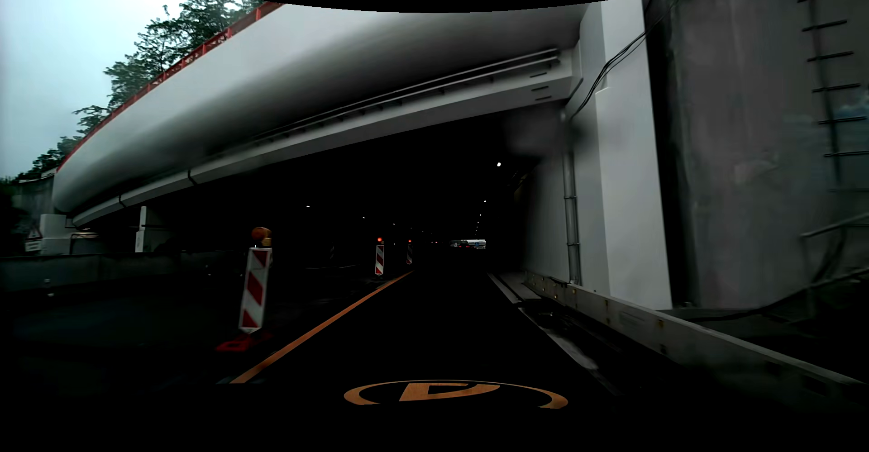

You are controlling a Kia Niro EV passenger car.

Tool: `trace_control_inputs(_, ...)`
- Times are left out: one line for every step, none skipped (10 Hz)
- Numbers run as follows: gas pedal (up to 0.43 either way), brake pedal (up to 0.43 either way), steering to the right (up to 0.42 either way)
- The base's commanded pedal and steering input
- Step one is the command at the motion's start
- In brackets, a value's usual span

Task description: Follow the waypoints while adhering to traffic rules and regulations

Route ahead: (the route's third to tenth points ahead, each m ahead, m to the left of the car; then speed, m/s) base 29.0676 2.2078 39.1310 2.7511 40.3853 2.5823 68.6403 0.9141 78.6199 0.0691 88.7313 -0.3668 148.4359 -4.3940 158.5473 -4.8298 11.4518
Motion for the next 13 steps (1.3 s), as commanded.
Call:
trace_control_inputs(0.13,0.0,0.013)
trace_control_inputs(0.118,0.0,0.013)
trace_control_inputs(0.118,0.0,0.012)
trace_control_inputs(0.118,0.0,0.012)
trace_control_inputs(0.118,0.0,0.011)
trace_control_inputs(0.118,0.0,0.011)
trace_control_inputs(0.118,0.0,0.01)
trace_control_inputs(0.118,0.0,0.01)
trace_control_inputs(0.118,0.0,0.008)
trace_control_inputs(0.118,0.0,0.005)
trace_control_inputs(0.118,0.0,0.005)
trace_control_inputs(0.118,0.0,0.005)
trace_control_inputs(0.118,0.0,0.005)
